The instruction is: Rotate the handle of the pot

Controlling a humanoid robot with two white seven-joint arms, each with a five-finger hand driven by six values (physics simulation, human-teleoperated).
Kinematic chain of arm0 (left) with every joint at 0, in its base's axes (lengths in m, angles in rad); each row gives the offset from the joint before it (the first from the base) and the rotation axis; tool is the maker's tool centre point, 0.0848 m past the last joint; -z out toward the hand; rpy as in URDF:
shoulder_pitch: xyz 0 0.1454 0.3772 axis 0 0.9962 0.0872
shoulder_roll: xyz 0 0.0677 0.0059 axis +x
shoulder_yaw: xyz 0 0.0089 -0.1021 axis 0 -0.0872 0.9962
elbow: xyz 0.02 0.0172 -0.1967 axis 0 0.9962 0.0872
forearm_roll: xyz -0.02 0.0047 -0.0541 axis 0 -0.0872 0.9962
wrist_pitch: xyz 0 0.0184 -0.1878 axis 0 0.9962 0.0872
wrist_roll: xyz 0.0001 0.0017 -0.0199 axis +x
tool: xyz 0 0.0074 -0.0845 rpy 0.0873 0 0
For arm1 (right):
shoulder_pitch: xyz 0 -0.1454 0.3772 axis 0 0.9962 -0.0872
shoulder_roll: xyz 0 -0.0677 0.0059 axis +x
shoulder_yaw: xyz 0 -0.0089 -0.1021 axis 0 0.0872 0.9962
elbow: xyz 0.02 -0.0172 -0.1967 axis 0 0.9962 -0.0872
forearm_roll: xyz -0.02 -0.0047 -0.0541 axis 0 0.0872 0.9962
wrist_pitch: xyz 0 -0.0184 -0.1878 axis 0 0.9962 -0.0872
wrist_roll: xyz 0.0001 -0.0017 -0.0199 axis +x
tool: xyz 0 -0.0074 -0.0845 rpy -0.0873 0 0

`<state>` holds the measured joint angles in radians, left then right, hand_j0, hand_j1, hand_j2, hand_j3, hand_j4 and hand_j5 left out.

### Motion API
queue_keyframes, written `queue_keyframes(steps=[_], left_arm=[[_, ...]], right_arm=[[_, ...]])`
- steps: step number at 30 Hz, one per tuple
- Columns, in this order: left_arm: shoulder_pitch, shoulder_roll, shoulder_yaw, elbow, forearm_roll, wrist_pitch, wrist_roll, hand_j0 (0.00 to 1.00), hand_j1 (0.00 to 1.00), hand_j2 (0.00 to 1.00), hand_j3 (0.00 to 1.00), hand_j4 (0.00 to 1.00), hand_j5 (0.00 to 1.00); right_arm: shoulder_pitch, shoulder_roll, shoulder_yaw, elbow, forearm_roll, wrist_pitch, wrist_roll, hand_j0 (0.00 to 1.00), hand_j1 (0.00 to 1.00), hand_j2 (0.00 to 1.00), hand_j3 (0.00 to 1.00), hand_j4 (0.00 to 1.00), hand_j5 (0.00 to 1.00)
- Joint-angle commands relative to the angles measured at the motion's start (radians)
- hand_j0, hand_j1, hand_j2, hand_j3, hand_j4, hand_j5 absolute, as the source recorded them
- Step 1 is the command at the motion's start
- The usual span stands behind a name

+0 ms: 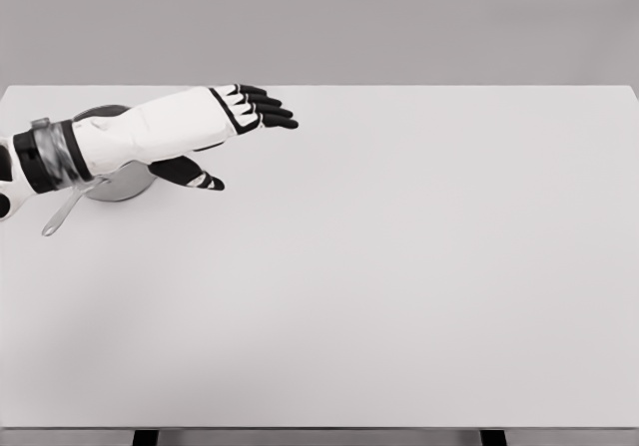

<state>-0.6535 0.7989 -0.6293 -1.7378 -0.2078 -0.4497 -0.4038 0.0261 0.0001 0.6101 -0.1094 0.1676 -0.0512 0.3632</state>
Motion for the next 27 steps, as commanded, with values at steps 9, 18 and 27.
queue_keyframes(steps=[9,18,27], left_arm=[[0.032,0.022,-0.013,0.007,-0.090,-0.060,0.000,1.00,1.00,1.00,1.00,1.00,1.00],[0.044,0.256,-0.075,0.017,-0.032,-0.161,0.005,1.00,1.00,1.00,1.00,1.00,1.00],[0.043,0.355,-0.067,0.052,-0.016,-0.161,-0.001,1.00,1.00,1.00,1.00,1.00,1.00]], right_arm=[[0.002,0.000,-0.001,0.004,-0.002,0.001,0.000,1.00,1.00,1.00,1.00,1.00,1.00],[0.002,0.000,-0.001,0.004,-0.002,0.001,0.000,1.00,1.00,1.00,1.00,1.00,1.00],[0.003,0.000,-0.001,0.004,-0.002,0.001,0.000,1.00,1.00,1.00,1.00,1.00,1.00]])
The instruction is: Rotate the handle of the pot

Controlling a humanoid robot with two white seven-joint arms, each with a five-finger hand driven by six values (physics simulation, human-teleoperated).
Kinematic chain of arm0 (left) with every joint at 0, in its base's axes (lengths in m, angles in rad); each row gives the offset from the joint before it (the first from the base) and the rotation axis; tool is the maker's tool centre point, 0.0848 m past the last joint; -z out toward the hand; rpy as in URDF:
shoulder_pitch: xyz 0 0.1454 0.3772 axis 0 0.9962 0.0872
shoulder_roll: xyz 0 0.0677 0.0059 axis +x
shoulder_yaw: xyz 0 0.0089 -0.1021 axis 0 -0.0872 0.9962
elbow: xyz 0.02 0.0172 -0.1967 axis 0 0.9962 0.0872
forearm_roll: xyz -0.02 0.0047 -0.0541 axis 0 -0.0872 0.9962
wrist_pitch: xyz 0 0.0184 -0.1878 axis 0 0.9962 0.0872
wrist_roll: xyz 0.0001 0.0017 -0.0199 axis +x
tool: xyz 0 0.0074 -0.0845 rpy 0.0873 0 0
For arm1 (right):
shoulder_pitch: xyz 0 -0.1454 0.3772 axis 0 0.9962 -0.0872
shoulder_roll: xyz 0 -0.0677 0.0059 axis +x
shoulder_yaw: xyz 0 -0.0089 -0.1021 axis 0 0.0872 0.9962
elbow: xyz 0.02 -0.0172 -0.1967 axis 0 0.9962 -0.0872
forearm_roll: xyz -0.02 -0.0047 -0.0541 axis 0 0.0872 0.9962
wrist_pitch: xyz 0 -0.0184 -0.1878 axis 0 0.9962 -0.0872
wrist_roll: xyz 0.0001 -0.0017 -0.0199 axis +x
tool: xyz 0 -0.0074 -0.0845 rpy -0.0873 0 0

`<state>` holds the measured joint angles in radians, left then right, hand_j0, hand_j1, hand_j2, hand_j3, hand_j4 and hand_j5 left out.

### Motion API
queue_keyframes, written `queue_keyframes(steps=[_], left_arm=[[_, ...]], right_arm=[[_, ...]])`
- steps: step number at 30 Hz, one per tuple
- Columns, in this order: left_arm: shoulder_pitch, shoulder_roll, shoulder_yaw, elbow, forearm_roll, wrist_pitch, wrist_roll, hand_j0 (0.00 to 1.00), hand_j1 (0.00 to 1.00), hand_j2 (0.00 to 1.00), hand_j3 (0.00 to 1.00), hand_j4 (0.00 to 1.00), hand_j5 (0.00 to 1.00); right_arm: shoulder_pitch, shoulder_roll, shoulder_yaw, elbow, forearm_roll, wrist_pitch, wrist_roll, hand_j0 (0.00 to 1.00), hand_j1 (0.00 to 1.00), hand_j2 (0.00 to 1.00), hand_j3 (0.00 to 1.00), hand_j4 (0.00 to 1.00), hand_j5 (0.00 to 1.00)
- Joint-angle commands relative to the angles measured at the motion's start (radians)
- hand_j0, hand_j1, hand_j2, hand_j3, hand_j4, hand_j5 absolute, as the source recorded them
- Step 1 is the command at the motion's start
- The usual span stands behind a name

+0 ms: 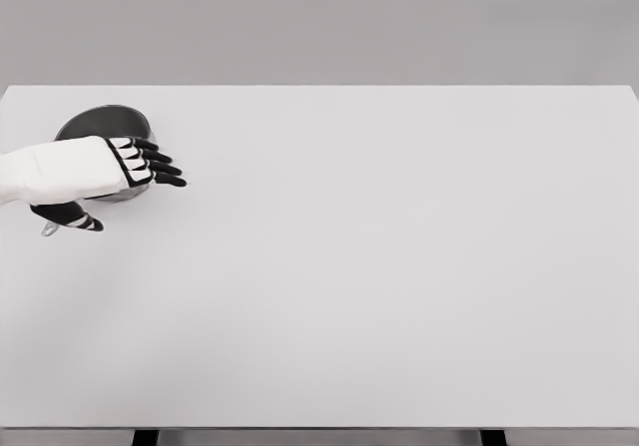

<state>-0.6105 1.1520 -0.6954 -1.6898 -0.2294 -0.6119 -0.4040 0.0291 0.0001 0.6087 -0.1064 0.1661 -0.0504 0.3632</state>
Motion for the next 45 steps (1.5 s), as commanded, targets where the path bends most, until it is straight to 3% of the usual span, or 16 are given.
queue_keyframes(steps=[1,4,7,14,45], left_arm=[[0.000,0.005,-0.006,0.016,0.005,0.001,0.001,1.00,1.00,1.00,1.00,1.00,1.00],[0.015,0.012,-0.007,0.019,0.004,0.001,0.001,1.00,1.00,1.00,1.00,1.00,1.00],[0.018,0.012,-0.009,0.021,-0.067,0.001,0.004,1.00,1.00,1.00,1.00,1.00,1.00],[0.021,0.028,-0.004,0.039,-0.090,0.001,0.007,1.00,1.00,1.00,1.00,1.00,1.00],[0.026,-0.009,0.045,0.346,-0.137,0.001,0.022,1.00,1.00,1.00,1.00,1.00,1.00]], right_arm=[[-0.002,0.000,0.000,-0.001,0.000,0.000,0.000,1.00,1.00,1.00,1.00,1.00,1.00],[-0.002,0.000,0.000,0.001,0.000,0.000,0.000,1.00,1.00,1.00,1.00,1.00,1.00],[-0.002,0.000,0.000,0.001,0.000,0.000,0.000,1.00,1.00,1.00,1.00,1.00,1.00],[-0.002,0.000,0.000,-0.001,0.000,0.000,0.000,1.00,1.00,1.00,1.00,1.00,1.00],[0.000,0.000,0.000,0.001,0.000,0.000,0.000,1.00,1.00,1.00,1.00,1.00,1.00]])
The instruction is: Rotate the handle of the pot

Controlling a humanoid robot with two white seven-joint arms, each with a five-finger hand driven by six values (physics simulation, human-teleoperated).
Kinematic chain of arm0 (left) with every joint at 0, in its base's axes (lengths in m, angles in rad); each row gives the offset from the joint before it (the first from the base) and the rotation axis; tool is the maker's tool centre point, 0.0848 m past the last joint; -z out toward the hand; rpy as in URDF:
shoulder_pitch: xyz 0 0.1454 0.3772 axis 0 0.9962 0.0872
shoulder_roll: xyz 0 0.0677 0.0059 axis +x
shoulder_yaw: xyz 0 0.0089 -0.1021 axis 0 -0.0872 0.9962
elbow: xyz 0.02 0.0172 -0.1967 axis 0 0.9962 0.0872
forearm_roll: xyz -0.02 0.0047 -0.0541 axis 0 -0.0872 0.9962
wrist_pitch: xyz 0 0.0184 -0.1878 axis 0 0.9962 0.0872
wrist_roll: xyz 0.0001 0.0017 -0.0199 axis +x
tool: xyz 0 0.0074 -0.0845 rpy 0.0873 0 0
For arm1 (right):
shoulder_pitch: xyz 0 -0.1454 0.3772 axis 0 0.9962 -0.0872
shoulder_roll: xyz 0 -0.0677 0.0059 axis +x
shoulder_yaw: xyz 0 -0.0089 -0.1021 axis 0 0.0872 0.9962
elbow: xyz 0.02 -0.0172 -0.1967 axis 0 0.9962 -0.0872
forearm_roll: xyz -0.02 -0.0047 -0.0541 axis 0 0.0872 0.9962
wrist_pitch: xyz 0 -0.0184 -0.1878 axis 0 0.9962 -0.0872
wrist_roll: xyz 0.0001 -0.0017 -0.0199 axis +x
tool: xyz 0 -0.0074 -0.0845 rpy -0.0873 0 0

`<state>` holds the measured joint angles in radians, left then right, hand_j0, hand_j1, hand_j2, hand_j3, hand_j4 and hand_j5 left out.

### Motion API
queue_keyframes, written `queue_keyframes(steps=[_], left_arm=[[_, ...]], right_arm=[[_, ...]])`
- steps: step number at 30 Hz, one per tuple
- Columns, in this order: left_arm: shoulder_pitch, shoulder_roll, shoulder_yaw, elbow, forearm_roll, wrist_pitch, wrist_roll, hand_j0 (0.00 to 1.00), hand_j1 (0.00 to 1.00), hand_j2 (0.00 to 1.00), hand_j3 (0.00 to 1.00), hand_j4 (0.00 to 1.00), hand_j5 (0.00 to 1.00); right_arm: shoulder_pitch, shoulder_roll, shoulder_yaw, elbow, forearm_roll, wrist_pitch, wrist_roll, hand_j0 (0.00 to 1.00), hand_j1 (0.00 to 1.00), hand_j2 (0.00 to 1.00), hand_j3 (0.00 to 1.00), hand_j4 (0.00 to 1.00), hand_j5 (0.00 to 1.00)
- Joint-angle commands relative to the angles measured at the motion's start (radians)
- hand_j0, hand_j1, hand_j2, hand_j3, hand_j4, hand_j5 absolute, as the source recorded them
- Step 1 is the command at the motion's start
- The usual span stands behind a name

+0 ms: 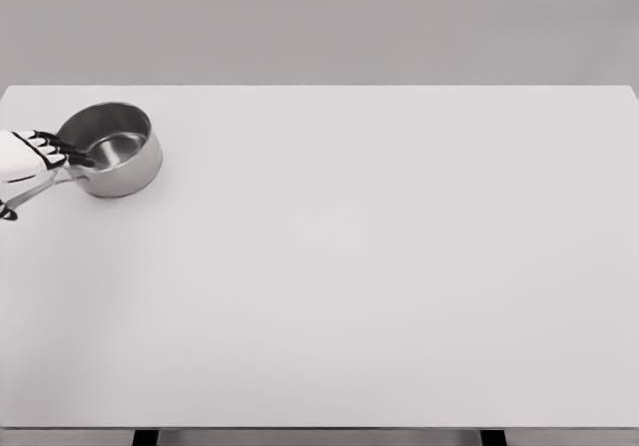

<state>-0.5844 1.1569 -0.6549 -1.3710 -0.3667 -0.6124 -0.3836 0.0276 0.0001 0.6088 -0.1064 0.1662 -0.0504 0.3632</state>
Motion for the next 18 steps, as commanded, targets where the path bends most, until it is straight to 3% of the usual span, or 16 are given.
queue_keyframes(steps=[1,11,18], left_arm=[[0.000,-0.025,0.011,0.044,-0.006,0.002,0.002,1.00,1.00,1.00,1.00,1.00,1.00],[-0.009,-0.082,0.018,0.139,-0.054,0.002,0.003,1.00,1.00,1.00,1.00,1.00,1.00],[-0.021,-0.094,0.023,0.200,-0.054,0.002,0.081,1.00,1.00,1.00,1.00,1.00,1.00]], right_arm=[[0.000,0.000,0.000,0.001,-0.001,0.000,0.000,1.00,1.00,1.00,1.00,1.00,1.00],[0.002,0.000,0.000,0.001,-0.001,0.000,0.000,1.00,1.00,1.00,1.00,1.00,1.00],[0.000,0.000,0.000,0.001,-0.001,0.000,0.000,1.00,1.00,1.00,1.00,1.00,1.00]])
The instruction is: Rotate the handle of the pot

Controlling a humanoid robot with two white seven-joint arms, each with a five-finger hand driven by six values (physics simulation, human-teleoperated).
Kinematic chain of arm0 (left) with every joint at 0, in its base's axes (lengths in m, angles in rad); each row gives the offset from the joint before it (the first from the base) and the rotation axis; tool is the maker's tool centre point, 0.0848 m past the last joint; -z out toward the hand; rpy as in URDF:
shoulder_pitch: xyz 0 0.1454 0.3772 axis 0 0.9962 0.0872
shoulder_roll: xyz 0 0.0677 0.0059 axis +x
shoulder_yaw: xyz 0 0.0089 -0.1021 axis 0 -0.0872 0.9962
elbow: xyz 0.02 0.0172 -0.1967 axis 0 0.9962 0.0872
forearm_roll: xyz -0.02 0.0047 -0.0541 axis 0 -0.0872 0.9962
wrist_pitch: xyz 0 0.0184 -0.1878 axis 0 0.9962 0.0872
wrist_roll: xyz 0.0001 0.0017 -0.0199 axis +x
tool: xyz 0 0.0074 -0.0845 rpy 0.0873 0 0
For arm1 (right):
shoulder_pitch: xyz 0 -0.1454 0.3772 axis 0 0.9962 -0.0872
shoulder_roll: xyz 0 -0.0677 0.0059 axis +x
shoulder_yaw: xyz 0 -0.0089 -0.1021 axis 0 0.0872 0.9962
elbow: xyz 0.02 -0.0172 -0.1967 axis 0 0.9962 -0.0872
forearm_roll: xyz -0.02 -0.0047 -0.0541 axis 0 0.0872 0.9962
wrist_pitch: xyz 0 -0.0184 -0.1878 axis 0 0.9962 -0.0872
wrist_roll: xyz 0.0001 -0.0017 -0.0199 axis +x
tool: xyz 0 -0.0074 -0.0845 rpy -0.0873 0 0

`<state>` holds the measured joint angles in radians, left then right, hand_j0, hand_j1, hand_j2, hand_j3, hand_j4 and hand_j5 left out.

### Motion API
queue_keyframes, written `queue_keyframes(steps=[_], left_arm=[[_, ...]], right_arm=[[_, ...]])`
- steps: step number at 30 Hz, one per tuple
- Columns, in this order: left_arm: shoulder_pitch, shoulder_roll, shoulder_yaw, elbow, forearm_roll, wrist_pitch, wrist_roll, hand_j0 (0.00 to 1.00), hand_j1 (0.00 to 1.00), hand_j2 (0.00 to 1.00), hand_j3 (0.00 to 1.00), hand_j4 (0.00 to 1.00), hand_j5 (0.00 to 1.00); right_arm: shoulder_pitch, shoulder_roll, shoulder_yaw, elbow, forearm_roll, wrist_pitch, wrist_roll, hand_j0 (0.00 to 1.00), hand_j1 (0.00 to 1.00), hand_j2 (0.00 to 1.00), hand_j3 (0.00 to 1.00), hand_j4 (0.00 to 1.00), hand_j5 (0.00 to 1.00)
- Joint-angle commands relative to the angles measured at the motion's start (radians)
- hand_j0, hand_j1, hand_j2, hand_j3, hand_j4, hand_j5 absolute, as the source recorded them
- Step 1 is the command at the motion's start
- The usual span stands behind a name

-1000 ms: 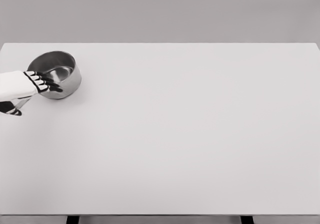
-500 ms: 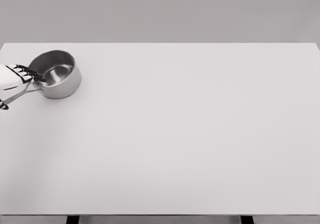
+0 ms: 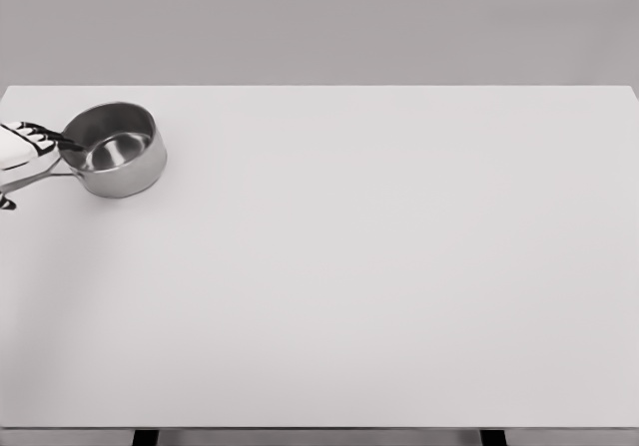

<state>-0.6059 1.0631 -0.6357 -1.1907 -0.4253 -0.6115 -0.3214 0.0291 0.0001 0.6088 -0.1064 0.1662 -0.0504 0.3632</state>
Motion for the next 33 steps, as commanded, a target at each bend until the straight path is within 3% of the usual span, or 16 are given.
queue_keyframes(steps=[1,4,8,22,33], left_arm=[[0.000,-0.009,0.007,0.022,0.003,0.013,0.022,1.00,1.00,1.00,1.00,1.00,1.00],[-0.002,-0.032,0.013,0.025,0.003,0.078,0.022,1.00,1.00,1.00,1.00,1.00,1.00],[-0.031,-0.098,0.013,0.097,-0.020,0.130,0.022,1.00,1.00,1.00,1.00,1.00,1.00],[-0.072,-0.199,0.013,0.146,-0.030,0.395,0.025,1.00,1.00,1.00,1.00,1.00,1.00],[-0.077,-0.221,0.013,0.151,-0.056,0.435,0.143,1.00,1.00,1.00,1.00,1.00,1.00]], right_arm=[[-0.002,0.000,0.000,0.000,-0.001,0.000,0.000,1.00,1.00,1.00,1.00,1.00,1.00],[-0.002,0.000,0.000,-0.001,-0.001,0.000,0.000,1.00,1.00,1.00,1.00,1.00,1.00],[0.000,0.000,0.000,-0.001,-0.001,0.000,0.000,1.00,1.00,1.00,1.00,1.00,1.00],[-0.002,0.000,0.000,0.001,-0.001,0.000,0.000,1.00,1.00,1.00,1.00,1.00,1.00],[-0.002,0.000,0.000,0.001,-0.001,0.000,0.000,1.00,1.00,1.00,1.00,1.00,1.00]])
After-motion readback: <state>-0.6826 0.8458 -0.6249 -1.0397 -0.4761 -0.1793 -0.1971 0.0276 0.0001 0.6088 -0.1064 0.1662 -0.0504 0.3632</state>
